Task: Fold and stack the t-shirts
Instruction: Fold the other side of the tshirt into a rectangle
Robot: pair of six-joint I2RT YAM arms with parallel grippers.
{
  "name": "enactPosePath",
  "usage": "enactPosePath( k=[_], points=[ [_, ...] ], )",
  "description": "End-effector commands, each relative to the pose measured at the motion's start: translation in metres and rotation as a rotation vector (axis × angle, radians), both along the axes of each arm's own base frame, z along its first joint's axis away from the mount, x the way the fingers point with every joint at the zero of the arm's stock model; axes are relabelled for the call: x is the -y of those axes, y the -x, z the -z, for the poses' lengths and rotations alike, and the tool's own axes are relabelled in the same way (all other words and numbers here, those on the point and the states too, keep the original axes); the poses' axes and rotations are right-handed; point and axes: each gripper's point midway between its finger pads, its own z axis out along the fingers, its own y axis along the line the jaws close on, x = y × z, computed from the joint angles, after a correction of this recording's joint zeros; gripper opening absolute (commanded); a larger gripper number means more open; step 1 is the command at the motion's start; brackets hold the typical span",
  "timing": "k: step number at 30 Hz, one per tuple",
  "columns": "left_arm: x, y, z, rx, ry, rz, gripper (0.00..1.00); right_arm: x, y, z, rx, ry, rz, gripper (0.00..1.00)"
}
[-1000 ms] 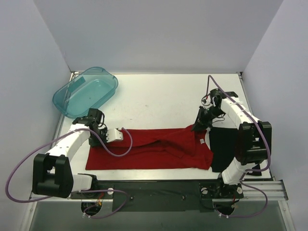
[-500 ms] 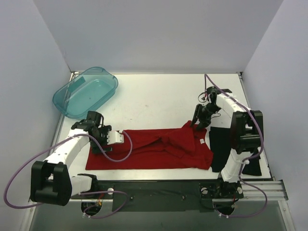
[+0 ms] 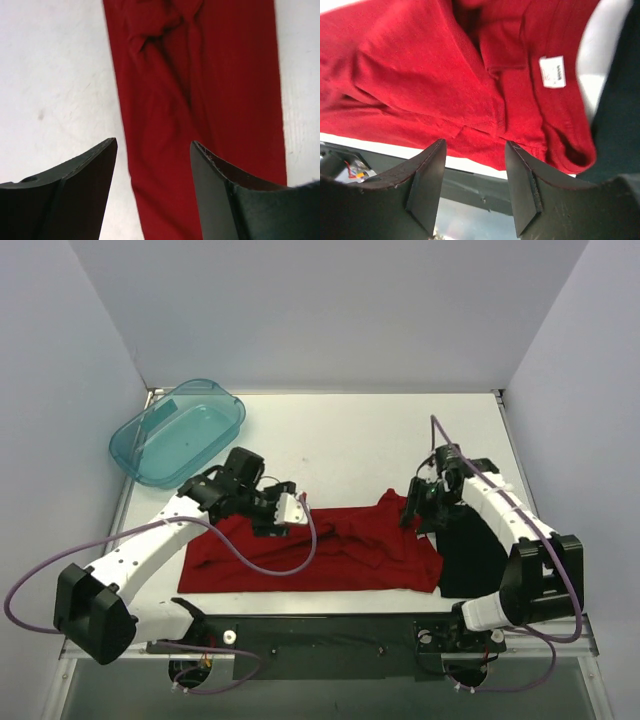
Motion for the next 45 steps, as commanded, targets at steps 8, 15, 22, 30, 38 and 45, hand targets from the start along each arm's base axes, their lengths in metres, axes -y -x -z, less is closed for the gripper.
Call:
enactPosePath(
  k=[8,15,22,30,38,45],
  points=[
    [0.077,0.015,0.005,0.023,0.148,0.115,0.7,-0.021,0.041,0.073,-0.199,0.051,0.022,0.43],
    [0.081,0.012,0.011,0.041,0.159,0.114,0.62,-0.024,0.044,0.085,-0.253,0.038,0.026,0.14],
    [0.1,0.011,0.011,0.081,0.196,0.163,0.5,-0.025,0.049,0.022,-0.203,0.024,-0.011,0.0],
    [0.112,0.02,0.025,0.048,0.223,0.164,0.55,-0.048,0.089,-0.043,-0.236,-0.177,-0.091,0.0],
    [0.138,0.029,0.036,0.092,0.238,0.241,0.58,-0.023,0.09,-0.001,-0.295,-0.023,-0.108,0.01],
    [0.126,0.032,0.044,0.084,0.201,0.202,0.59,-0.014,0.114,0.017,-0.357,0.015,-0.091,0.0]
  ],
)
